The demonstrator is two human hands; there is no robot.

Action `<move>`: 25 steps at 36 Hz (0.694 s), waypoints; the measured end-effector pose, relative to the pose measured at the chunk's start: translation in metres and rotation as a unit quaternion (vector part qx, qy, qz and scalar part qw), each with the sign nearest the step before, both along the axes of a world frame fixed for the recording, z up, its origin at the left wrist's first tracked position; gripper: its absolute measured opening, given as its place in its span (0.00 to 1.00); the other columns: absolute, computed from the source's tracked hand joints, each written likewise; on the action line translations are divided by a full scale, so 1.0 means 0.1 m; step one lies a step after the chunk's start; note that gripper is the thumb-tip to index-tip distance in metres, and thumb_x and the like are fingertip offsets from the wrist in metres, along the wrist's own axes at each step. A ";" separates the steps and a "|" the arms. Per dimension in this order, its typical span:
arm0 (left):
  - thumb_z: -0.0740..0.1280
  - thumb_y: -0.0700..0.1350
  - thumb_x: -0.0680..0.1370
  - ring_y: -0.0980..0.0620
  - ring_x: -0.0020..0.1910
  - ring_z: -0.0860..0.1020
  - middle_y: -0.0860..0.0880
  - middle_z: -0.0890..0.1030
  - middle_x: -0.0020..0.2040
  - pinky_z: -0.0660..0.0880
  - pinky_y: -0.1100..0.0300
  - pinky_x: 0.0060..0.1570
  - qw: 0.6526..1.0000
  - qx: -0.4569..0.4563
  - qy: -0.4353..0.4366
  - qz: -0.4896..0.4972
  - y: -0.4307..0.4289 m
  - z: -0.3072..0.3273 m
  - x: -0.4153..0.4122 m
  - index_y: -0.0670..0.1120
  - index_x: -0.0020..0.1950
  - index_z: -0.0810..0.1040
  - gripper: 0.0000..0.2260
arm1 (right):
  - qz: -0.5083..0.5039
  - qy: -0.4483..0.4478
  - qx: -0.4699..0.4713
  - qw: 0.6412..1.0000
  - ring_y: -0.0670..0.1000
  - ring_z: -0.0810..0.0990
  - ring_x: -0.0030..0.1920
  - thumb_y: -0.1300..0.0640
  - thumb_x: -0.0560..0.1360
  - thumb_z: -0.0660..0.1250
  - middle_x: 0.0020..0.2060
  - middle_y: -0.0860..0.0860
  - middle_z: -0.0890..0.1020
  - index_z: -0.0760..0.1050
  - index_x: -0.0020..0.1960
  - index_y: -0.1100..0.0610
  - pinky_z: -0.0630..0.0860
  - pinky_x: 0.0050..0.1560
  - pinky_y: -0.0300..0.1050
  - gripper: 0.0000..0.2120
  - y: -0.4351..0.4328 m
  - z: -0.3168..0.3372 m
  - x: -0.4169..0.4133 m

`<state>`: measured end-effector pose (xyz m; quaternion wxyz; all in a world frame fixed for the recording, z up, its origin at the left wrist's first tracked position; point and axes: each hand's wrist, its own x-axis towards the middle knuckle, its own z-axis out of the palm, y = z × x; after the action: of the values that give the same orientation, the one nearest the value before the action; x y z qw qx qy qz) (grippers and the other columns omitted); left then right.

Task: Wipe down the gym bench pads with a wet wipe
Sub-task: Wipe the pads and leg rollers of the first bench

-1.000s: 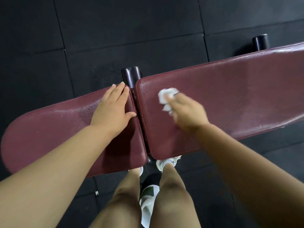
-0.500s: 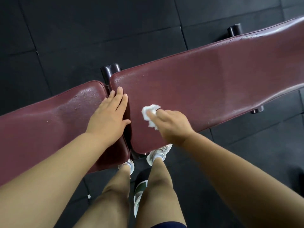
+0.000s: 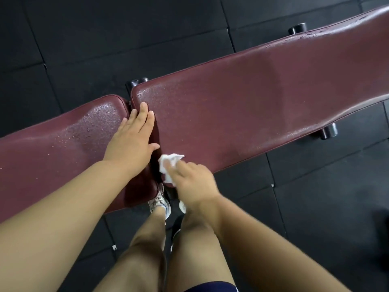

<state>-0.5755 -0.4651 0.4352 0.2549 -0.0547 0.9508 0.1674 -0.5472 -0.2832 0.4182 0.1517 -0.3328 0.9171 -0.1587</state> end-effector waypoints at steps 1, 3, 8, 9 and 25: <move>0.63 0.50 0.79 0.46 0.77 0.43 0.47 0.39 0.77 0.43 0.53 0.74 1.000 -0.003 0.002 -0.001 0.00 0.00 0.00 0.44 0.78 0.45 0.35 | -0.012 -0.020 0.019 1.000 0.56 0.78 0.34 0.59 0.70 0.55 0.39 0.50 0.80 0.80 0.55 0.53 0.66 0.30 0.41 0.20 0.14 0.01 -0.12; 0.63 0.49 0.79 0.46 0.76 0.43 0.47 0.39 0.78 0.43 0.52 0.74 1.000 -0.004 0.005 0.002 0.02 0.01 0.00 0.43 0.78 0.46 0.35 | -0.087 -0.054 0.018 0.995 0.55 0.79 0.41 0.51 0.78 0.52 0.39 0.46 0.82 0.76 0.53 0.48 0.75 0.42 0.48 0.14 0.46 0.05 -0.42; 0.68 0.45 0.76 0.40 0.76 0.51 0.44 0.53 0.77 0.51 0.47 0.73 0.996 -0.002 0.086 -0.005 0.18 -0.01 0.05 0.39 0.74 0.61 0.30 | -0.444 -0.016 0.026 0.896 0.39 0.73 0.38 0.55 0.78 0.55 0.39 0.37 0.75 0.73 0.55 0.46 0.68 0.46 0.44 0.11 1.15 0.18 -1.08; 0.69 0.44 0.75 0.39 0.75 0.53 0.43 0.55 0.77 0.54 0.46 0.73 0.995 0.003 0.102 -0.013 0.23 -0.02 0.07 0.39 0.73 0.63 0.29 | -0.470 0.002 0.037 0.882 0.35 0.72 0.38 0.58 0.78 0.55 0.41 0.37 0.73 0.72 0.57 0.49 0.67 0.48 0.42 0.12 1.21 0.13 -1.11; 0.68 0.41 0.76 0.34 0.74 0.55 0.37 0.57 0.75 0.54 0.47 0.71 0.997 -0.048 0.047 -0.031 0.74 -0.03 0.10 0.34 0.72 0.63 0.28 | -0.172 0.036 0.039 0.984 0.62 0.78 0.35 0.58 0.71 0.58 0.42 0.55 0.78 0.72 0.62 0.54 0.74 0.32 0.48 0.19 1.54 0.05 -0.86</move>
<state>-0.5655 -0.3907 0.4322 0.2117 -0.0293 0.9700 0.1155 -0.6327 -0.1289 0.4228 0.1015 -0.1692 0.9710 -0.1348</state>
